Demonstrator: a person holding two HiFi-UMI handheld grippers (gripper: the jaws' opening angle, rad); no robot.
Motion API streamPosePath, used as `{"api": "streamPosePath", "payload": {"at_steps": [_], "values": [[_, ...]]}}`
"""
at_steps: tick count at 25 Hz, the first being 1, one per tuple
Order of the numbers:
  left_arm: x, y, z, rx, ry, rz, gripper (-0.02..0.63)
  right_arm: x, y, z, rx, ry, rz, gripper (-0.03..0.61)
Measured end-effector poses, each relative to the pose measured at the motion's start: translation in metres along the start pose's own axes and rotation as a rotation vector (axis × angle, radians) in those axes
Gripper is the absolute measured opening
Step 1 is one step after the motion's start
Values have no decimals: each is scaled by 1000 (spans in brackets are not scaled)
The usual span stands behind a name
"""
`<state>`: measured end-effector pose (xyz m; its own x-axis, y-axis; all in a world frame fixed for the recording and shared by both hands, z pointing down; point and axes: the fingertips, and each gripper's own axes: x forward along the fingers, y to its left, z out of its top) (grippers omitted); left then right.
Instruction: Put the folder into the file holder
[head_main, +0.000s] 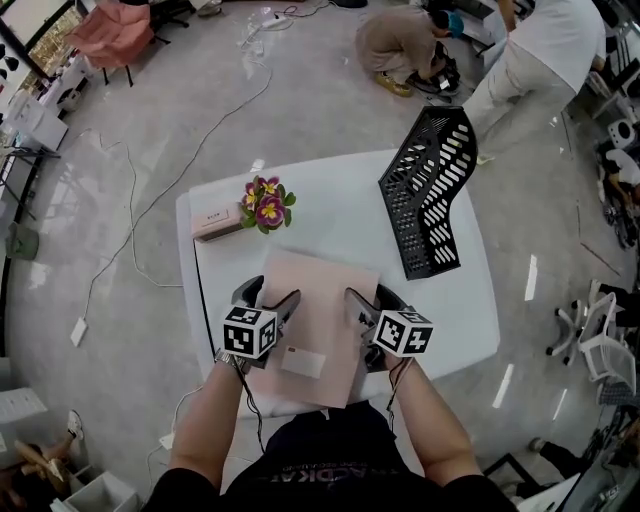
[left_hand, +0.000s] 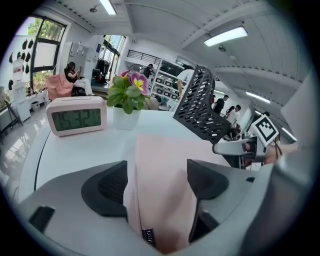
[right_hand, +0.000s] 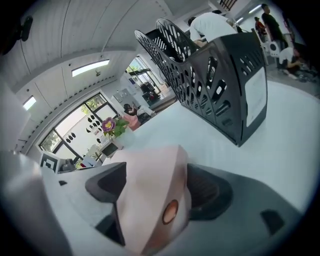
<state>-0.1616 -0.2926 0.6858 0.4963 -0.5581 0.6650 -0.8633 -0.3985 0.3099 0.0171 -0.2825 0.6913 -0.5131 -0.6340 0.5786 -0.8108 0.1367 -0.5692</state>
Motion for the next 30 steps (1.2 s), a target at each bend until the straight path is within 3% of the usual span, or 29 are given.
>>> {"api": "streamPosePath", "payload": {"at_steps": [12, 21, 25, 30], "values": [[14, 4, -9, -112, 56, -89, 362, 9, -2, -8, -85, 51, -81, 365], [13, 1, -10, -115, 57, -90, 347, 9, -3, -8, -79, 35, -113, 364], [8, 1, -4, -102, 34, -85, 347, 7, 3, -3, -88, 25, -112, 364], [-12, -4, 14, -69, -51, -78, 347, -5, 22, 15, -146, -38, -99, 364]]}}
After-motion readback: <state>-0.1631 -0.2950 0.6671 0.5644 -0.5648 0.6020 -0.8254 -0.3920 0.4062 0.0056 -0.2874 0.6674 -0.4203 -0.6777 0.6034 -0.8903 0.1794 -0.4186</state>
